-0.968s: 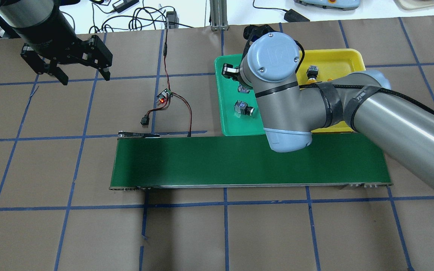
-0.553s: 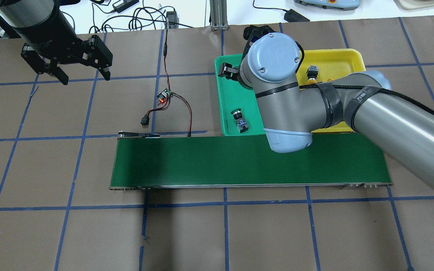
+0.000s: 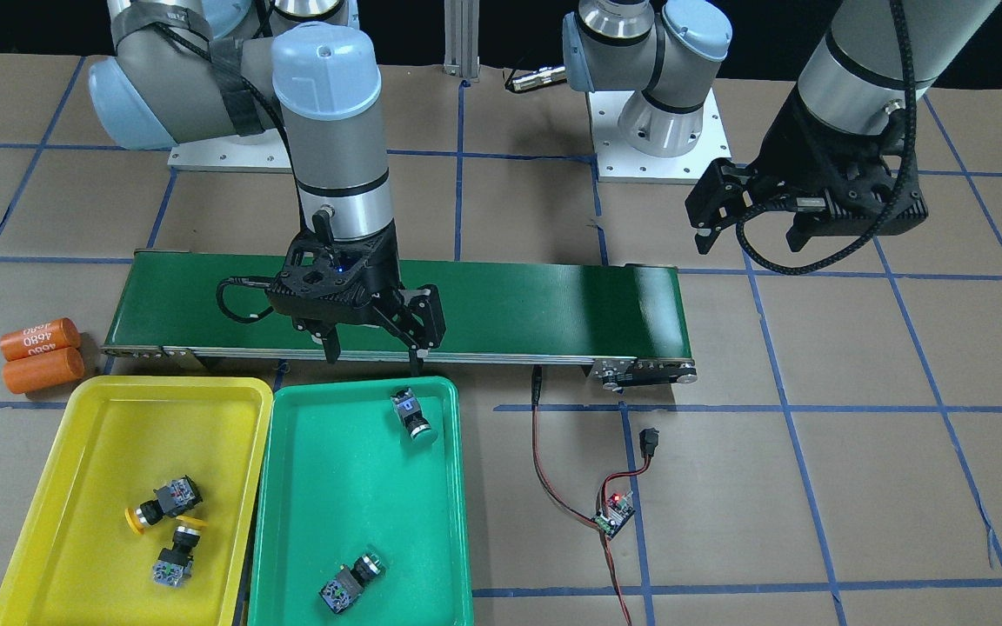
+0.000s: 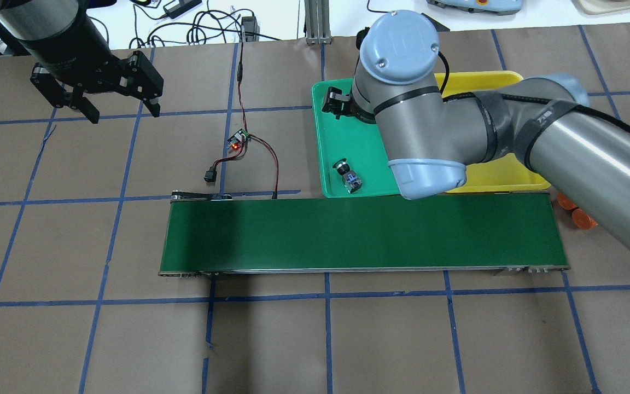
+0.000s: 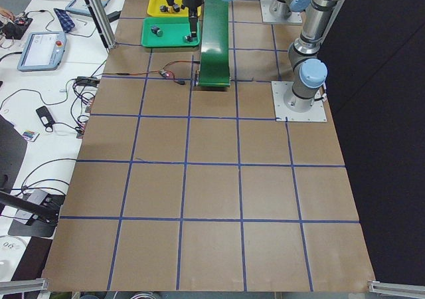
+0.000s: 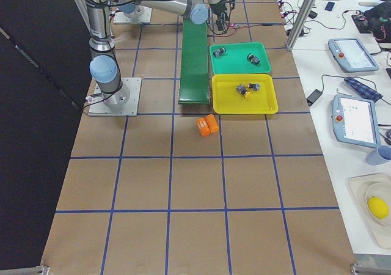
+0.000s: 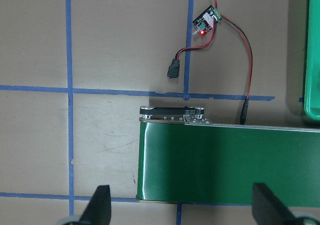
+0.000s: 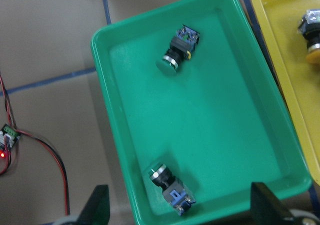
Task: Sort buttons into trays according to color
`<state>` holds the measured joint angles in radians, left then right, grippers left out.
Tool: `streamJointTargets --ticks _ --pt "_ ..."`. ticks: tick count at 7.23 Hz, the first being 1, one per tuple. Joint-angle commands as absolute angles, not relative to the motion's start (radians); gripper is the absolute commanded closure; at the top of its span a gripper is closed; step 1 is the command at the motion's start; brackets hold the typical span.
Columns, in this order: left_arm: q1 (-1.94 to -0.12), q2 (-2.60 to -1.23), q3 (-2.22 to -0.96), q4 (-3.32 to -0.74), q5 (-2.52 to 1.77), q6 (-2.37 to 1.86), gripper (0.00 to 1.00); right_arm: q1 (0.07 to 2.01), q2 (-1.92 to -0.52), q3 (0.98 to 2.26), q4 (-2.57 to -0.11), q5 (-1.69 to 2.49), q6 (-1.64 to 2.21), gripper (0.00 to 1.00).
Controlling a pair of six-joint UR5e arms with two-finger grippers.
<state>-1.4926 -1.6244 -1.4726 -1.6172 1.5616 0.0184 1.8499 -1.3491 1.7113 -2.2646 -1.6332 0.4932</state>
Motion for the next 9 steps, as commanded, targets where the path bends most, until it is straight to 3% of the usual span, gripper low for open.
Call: streamJointTargets --ticks 1,2,9 --pt "-1.494 -1.624 -1.473 -1.617 1.562 0.018 0.0 1.812 -1.356 1.582 -1.862 -1.606 0.422 0.0" --pt "-1.494 -1.624 -1.473 -1.617 1.562 0.018 0.0 1.798 -1.358 1.582 -1.694 -1.589 0.407 0.0" --pt "-1.494 -1.624 -1.473 -1.617 1.562 0.018 0.0 1.666 -1.486 1.588 -1.606 -1.586 0.235 0.0"
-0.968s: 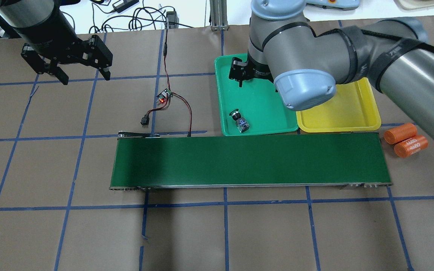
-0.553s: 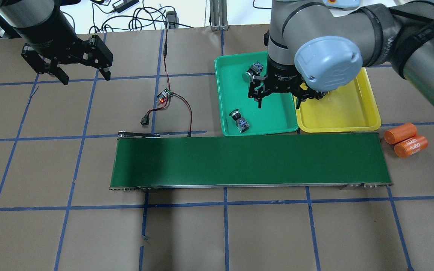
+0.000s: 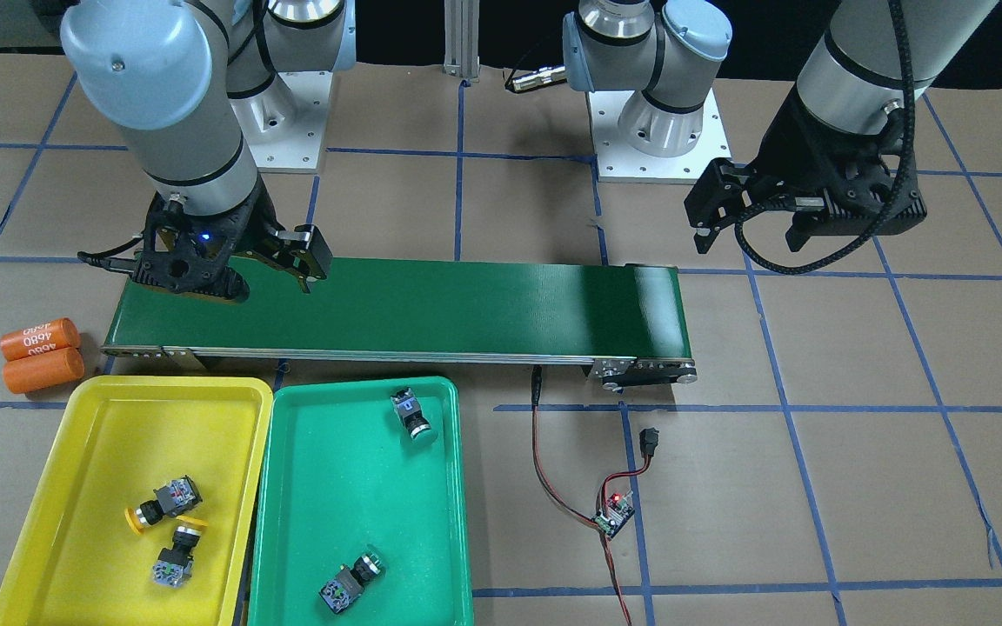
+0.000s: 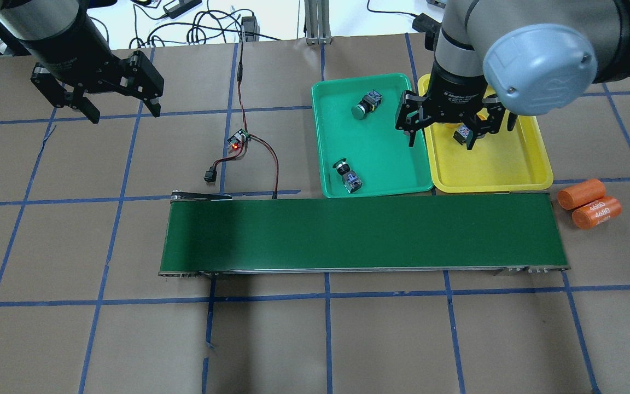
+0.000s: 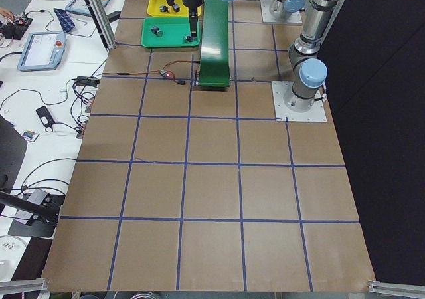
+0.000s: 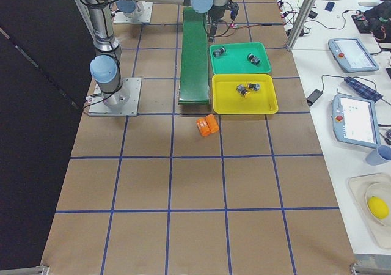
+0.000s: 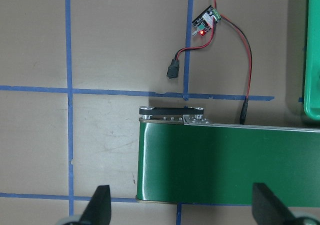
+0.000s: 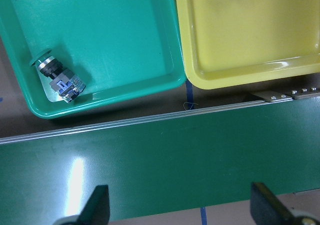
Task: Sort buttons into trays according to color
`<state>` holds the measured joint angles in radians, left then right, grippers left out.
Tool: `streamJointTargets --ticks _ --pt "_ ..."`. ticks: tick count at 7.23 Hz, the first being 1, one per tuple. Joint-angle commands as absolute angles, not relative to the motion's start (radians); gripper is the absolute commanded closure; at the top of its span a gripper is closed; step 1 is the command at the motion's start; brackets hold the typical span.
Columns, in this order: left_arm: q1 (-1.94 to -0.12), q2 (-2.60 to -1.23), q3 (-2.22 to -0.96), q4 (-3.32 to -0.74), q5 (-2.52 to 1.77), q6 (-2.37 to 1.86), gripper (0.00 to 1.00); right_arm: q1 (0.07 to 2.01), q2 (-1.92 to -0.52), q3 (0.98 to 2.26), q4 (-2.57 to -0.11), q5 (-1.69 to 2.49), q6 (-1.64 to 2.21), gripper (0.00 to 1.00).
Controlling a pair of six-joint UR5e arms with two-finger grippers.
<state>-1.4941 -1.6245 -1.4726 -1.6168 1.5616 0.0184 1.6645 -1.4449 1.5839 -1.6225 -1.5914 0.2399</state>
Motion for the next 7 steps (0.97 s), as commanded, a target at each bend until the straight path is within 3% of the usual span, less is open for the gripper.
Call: streamJointTargets --ticks 1,7 --pt "-1.494 -1.624 -1.473 -1.617 1.562 0.018 0.0 1.663 -1.496 1.601 -1.603 -1.588 0.159 0.0" --pt "-1.494 -1.624 -1.473 -1.617 1.562 0.018 0.0 1.594 -1.528 1.62 -1.522 -1.605 0.106 0.0"
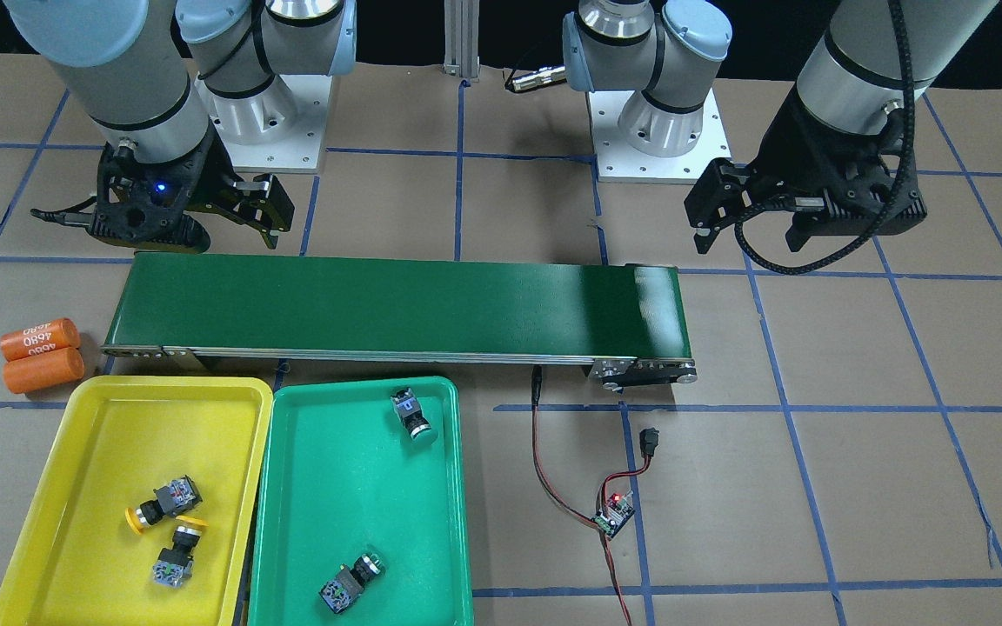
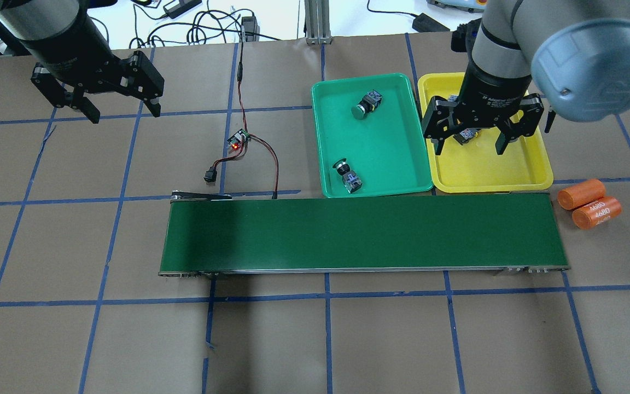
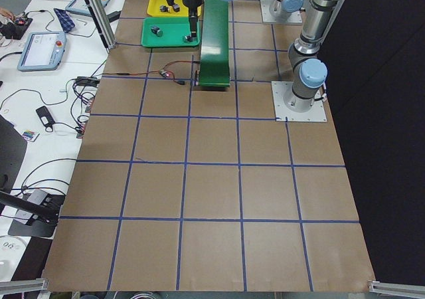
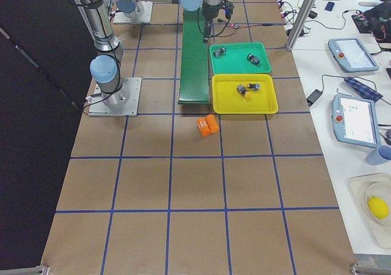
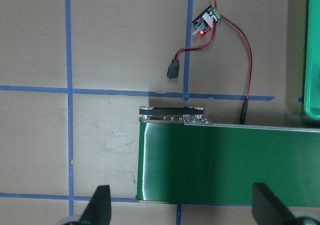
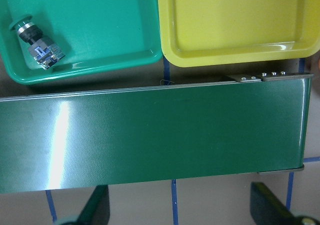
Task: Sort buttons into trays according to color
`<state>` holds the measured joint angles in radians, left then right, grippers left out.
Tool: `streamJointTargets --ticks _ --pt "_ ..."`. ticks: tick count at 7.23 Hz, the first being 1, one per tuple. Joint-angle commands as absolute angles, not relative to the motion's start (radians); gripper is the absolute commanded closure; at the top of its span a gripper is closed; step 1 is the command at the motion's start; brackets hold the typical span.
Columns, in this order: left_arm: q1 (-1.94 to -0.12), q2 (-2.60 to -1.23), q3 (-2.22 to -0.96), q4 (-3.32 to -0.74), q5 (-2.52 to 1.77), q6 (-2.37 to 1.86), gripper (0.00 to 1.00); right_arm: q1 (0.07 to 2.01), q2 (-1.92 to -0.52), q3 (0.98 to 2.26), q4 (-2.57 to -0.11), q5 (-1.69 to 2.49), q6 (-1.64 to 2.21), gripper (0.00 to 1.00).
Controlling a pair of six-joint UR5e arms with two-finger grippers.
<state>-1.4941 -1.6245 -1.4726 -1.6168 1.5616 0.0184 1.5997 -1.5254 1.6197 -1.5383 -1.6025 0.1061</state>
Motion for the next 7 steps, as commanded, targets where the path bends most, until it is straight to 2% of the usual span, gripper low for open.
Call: streamJointTargets --ticks 1,5,7 --pt "-1.494 -1.624 -1.473 -1.617 1.562 0.018 0.0 1.592 -1.528 1.62 -1.523 -1.605 0.109 0.0" --pt "-1.494 -1.624 -1.473 -1.617 1.562 0.018 0.0 1.601 -1.587 1.624 -1.522 -1.606 0.121 0.0" --pt "-1.494 -1.624 -1.473 -1.617 1.562 0.018 0.0 1.601 -1.65 1.711 -1.538 -1.605 0.124 0.0"
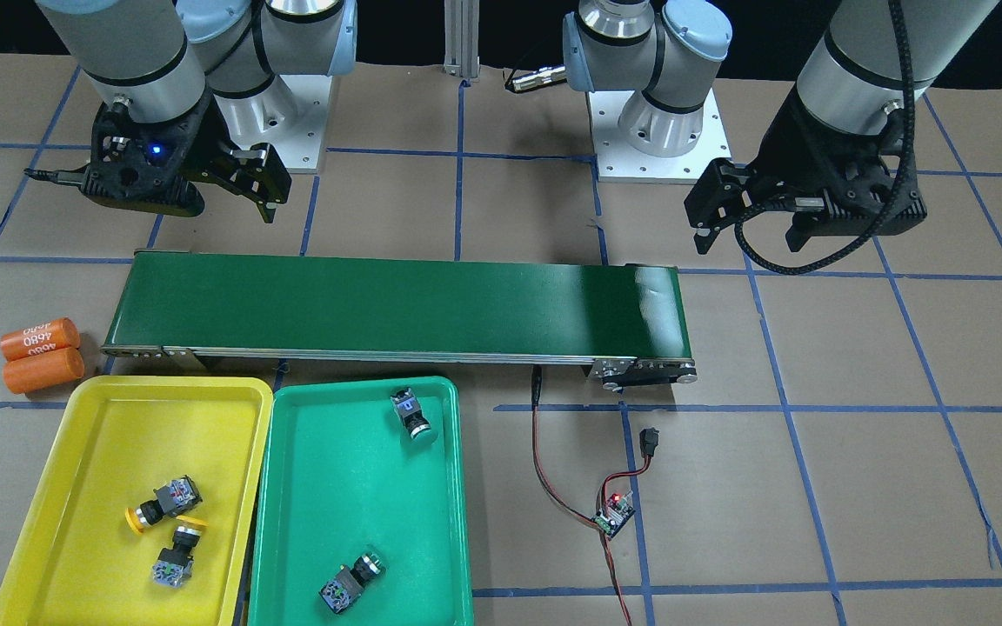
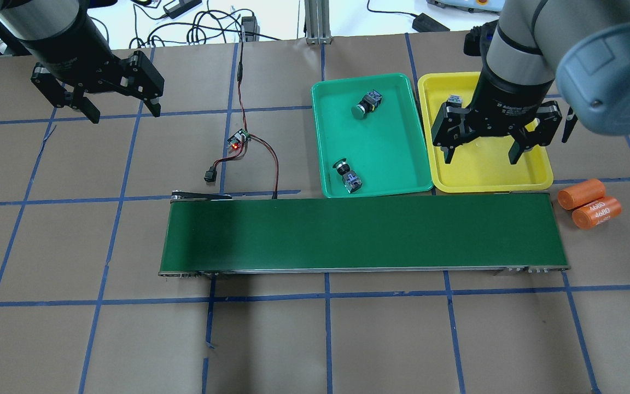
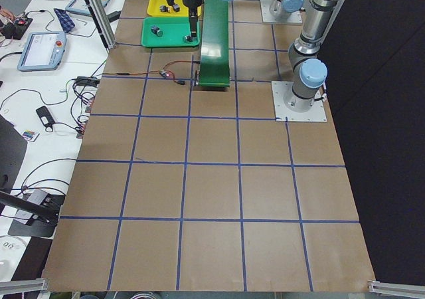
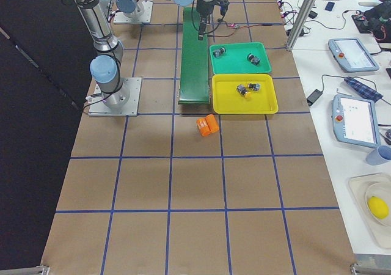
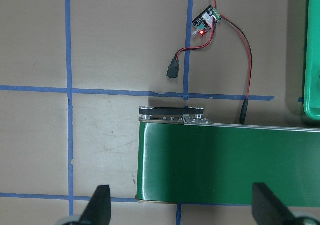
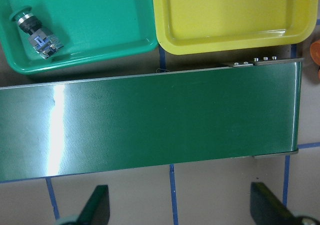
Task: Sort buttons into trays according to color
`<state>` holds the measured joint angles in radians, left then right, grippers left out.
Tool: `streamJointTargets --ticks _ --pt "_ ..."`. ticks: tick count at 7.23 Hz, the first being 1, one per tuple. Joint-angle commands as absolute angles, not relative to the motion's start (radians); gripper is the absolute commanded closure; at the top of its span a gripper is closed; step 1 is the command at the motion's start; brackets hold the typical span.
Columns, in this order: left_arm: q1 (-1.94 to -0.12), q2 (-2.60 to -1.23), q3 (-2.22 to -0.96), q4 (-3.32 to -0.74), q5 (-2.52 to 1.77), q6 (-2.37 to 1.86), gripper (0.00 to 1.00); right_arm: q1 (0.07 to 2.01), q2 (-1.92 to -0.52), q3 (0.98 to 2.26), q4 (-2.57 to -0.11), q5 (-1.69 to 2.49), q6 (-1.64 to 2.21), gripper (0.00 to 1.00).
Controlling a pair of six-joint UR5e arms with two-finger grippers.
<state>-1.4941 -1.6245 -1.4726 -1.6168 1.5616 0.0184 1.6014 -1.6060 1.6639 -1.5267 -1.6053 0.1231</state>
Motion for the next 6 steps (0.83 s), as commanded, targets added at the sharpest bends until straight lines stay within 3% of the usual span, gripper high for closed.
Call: streamJointTargets --ticks 1,6 --pt "-1.494 -1.624 -1.473 -1.617 1.562 0.018 0.0 1.601 -1.666 1.735 -1.539 -1.592 0.12 0.0" --pt "-1.494 -1.624 -1.473 -1.617 1.562 0.018 0.0 1.6 -1.661 1.723 -1.551 -1.6 0.107 0.0"
